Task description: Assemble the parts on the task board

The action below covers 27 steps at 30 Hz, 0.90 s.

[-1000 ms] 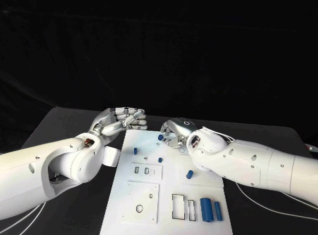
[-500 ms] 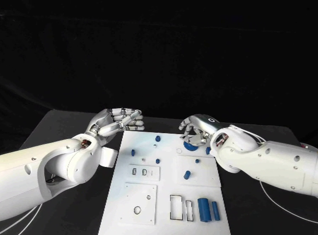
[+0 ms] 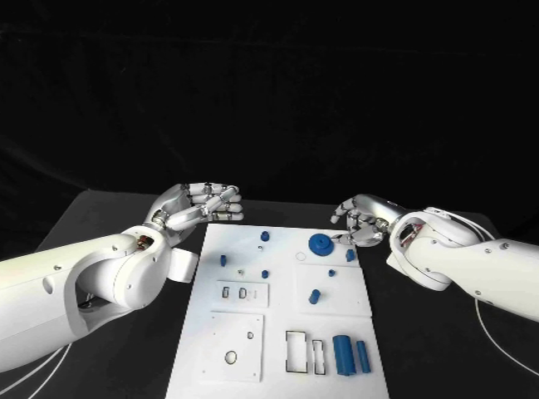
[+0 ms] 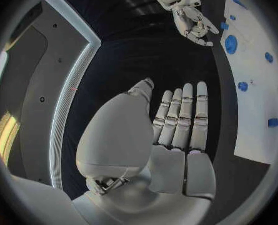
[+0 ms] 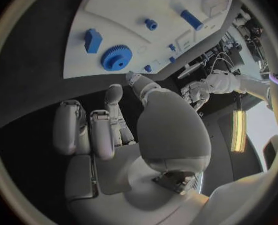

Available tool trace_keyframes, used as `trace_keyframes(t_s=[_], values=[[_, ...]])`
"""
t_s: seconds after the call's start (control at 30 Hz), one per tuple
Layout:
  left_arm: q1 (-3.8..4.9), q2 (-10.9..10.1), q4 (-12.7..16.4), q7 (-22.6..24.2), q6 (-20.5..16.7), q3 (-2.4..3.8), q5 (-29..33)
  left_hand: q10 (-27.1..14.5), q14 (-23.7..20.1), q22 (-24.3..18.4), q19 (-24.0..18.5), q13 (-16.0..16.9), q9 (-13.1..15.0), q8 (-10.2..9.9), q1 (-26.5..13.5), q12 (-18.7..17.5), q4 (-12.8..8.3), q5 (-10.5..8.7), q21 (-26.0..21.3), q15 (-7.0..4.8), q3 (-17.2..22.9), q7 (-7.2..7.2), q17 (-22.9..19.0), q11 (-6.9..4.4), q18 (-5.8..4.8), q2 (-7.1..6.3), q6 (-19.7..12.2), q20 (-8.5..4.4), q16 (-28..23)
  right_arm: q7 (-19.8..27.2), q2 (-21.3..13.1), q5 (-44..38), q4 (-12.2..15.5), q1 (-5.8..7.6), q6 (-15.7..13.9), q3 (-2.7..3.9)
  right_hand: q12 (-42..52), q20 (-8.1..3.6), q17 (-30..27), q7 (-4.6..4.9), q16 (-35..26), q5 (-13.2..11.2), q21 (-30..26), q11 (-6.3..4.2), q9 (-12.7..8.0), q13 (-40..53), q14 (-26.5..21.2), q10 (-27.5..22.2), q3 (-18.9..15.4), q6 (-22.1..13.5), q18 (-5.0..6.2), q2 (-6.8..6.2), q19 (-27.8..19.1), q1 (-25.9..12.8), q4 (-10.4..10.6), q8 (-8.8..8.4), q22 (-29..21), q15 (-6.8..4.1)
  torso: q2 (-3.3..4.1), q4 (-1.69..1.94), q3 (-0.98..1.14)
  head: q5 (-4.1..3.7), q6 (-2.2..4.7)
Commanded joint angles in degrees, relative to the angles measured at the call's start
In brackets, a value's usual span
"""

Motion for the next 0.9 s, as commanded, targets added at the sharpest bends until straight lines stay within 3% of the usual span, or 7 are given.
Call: trace_keyframes(t_s=[0.03, 0.5, 0.9], values=[[0.07, 0.1, 0.0, 0.4, 1.2, 0.05, 0.1, 0.0, -0.2, -0.1, 0.3, 0.0, 0.1, -0.1, -0.6, -0.2, 0.1, -0.28, 0.2, 0.32, 0.0, 0.86, 0.1, 0.42, 0.73, -0.04, -0.4, -0.02, 0.1, -0.8, 0.5, 1.3, -0.6, -0.30, 5.1, 0.02, 0.9, 0.00, 0.8, 0.00, 0.4, 0.2, 0.2, 0.12, 0.1, 0.9, 3.4, 0.0, -0.4, -0.5, -0.34, 0.17, 0.2, 0.7, 0.0, 0.26, 0.1, 0.36, 0.03, 0.16, -0.05, -0.11, -0.03], [0.06, 0.1, -0.1, 0.4, 1.2, 0.05, 0.1, 0.0, -0.2, -0.1, 0.3, 0.0, 0.1, -0.1, -0.6, -0.2, 0.1, -0.28, 0.2, 0.32, 0.0, 0.86, 0.1, 0.42, 0.73, -0.04, -0.4, -0.02, 0.1, -0.7, 3.3, 0.8, -3.3, -1.33, 4.3, -0.01, 7.0, 0.19, 2.9, 0.14, 1.4, 0.3, 0.9, 0.27, 0.3, 6.6, 3.8, 1.9, -0.7, -1.2, -0.58, 0.71, 1.0, 1.3, 0.7, 1.22, 1.4, 0.54, -0.01, 0.15, -0.26, 0.07, -0.06], [0.06, 0.1, 0.0, 0.5, 1.0, 0.05, 0.1, 0.1, -0.3, -0.1, 0.3, 0.0, 0.1, -0.1, -0.6, -0.2, 0.0, -0.30, 0.2, 0.32, 0.0, 0.76, 0.1, 0.36, 0.74, -0.05, -0.4, -0.01, 0.1, -0.9, 5.4, -0.4, -5.3, -1.42, 3.5, -0.03, 9.2, 0.23, 4.0, 0.14, 1.8, -0.3, 1.4, 0.26, 0.5, 8.6, 3.9, 2.2, 0.3, -1.1, -0.75, 1.18, 1.4, 2.4, 0.4, 2.03, 2.2, 0.57, -0.05, 0.15, -0.21, 0.22, -0.18]])
